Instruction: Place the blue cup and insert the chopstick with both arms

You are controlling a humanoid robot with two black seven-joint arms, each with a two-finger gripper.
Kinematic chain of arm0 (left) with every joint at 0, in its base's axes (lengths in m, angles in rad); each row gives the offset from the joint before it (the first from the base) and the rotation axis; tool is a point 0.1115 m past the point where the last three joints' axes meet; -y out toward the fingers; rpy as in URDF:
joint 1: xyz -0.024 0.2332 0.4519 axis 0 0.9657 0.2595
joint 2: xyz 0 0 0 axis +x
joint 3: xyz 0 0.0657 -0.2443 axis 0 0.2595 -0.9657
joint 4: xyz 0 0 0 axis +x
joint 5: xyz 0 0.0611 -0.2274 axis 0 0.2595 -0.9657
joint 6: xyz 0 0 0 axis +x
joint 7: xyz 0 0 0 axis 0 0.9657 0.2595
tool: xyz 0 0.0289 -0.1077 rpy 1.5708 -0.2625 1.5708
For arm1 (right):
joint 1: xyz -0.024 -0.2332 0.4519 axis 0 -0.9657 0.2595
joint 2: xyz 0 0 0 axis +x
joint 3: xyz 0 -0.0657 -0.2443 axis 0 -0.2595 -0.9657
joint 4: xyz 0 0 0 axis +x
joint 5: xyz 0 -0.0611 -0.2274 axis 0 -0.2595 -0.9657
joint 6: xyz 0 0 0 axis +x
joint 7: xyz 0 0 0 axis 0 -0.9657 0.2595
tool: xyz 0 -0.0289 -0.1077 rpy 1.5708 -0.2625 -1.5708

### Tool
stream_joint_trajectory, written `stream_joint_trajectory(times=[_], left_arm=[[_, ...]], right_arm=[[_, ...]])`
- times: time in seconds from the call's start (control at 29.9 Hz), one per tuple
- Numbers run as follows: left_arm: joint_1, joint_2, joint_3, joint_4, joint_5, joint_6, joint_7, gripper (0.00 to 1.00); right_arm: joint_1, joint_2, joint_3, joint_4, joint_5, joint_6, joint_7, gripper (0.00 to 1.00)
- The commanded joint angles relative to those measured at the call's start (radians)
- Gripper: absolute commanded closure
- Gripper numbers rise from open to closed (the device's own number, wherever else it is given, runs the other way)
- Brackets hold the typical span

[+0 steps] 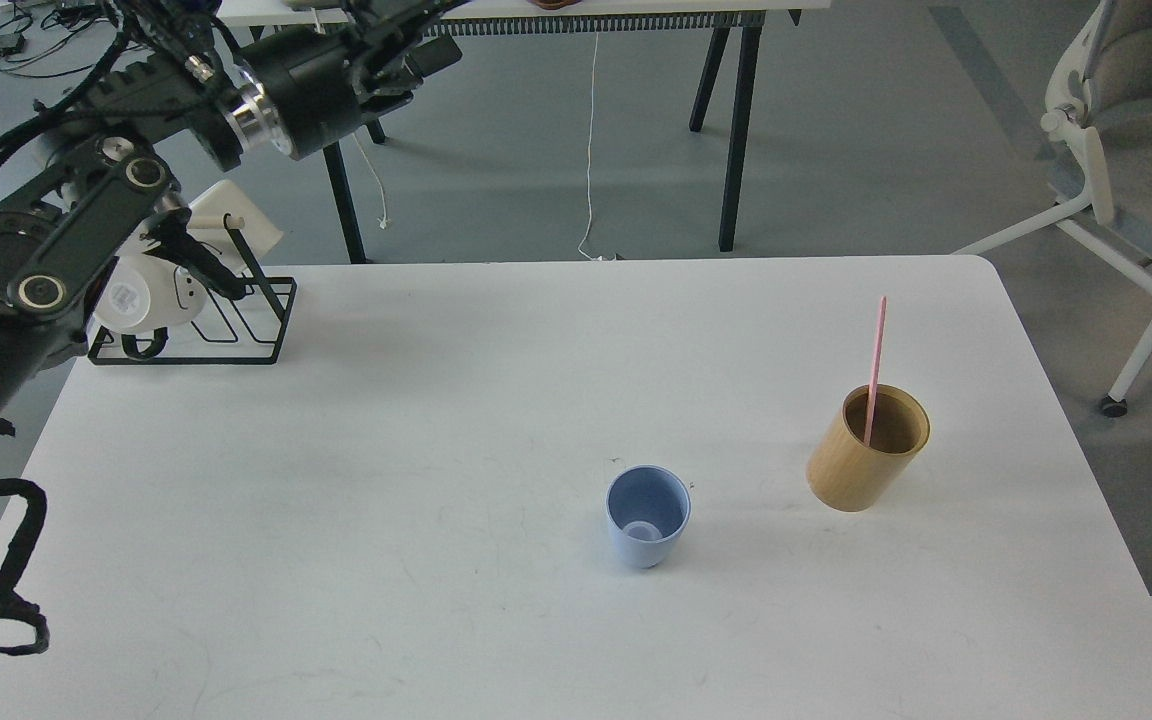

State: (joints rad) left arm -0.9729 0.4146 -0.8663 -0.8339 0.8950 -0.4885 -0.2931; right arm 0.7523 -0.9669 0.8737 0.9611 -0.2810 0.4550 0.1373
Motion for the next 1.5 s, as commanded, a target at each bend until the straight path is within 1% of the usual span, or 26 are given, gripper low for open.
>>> stream_joint_trajectory(times=[0.0,0.13,0.27,0.37,0.53,0.64,0.67,0.74,0.8,0.9,1.1,1.2,1.34,1.47], left_arm=[[-0.001,0.003,-0.007,0.079,-0.308,0.000,-0.001,0.01],[-0.001,0.003,-0.003,0.218,-0.592,0.000,0.003,0.01],[0.000,0.003,-0.005,0.308,-0.734,0.000,0.005,0.01],[0.011,-0.003,-0.002,0.325,-0.809,0.000,0.011,0.01],[0.036,-0.010,-0.003,0.322,-0.835,0.000,0.009,0.01],[0.036,-0.011,-0.006,0.320,-0.835,0.000,0.008,0.01],[0.036,-0.011,-0.007,0.320,-0.837,0.000,0.008,0.01],[0.037,-0.016,-0.007,0.320,-0.849,0.000,0.008,0.01],[0.043,-0.016,-0.005,0.320,-0.863,0.000,0.009,0.01],[0.048,-0.013,-0.003,0.322,-0.863,0.000,0.012,0.01],[0.049,-0.011,0.006,0.323,-0.863,0.000,0.012,0.01],[0.049,-0.014,0.007,0.325,-0.861,0.000,0.011,0.01],[0.049,-0.016,0.010,0.326,-0.860,0.000,0.012,0.01],[0.048,-0.014,0.013,0.325,-0.860,0.000,0.012,0.01]], right_arm=[[-0.007,-0.003,-0.001,0.077,-0.148,-0.041,0.002,0.01],[-0.030,-0.009,0.001,0.172,-0.320,-0.111,0.004,0.02],[-0.074,-0.010,-0.001,0.284,-0.579,-0.206,0.002,0.02],[-0.132,-0.010,-0.002,0.364,-0.784,-0.288,0.002,0.02],[-0.208,-0.010,-0.015,0.438,-1.032,-0.308,0.002,0.02],[-0.214,0.000,-0.082,0.439,-1.161,-0.326,0.004,0.04],[-0.215,0.002,-0.111,0.439,-1.196,-0.341,0.005,0.06],[-0.214,0.004,-0.174,0.441,-1.248,-0.366,0.005,0.09],[-0.211,0.010,-0.226,0.442,-1.296,-0.378,0.004,0.17],[-0.214,0.023,-0.266,0.436,-1.365,-0.381,0.004,0.25],[-0.212,0.060,-0.303,0.432,-1.382,-0.381,0.004,0.32],[-0.211,0.060,-0.306,0.430,-1.394,-0.381,0.004,0.40],[-0.194,0.086,-0.334,0.404,-1.463,-0.381,0.005,0.42],[-0.174,0.122,-0.350,0.354,-1.485,-0.381,0.005,0.45]])
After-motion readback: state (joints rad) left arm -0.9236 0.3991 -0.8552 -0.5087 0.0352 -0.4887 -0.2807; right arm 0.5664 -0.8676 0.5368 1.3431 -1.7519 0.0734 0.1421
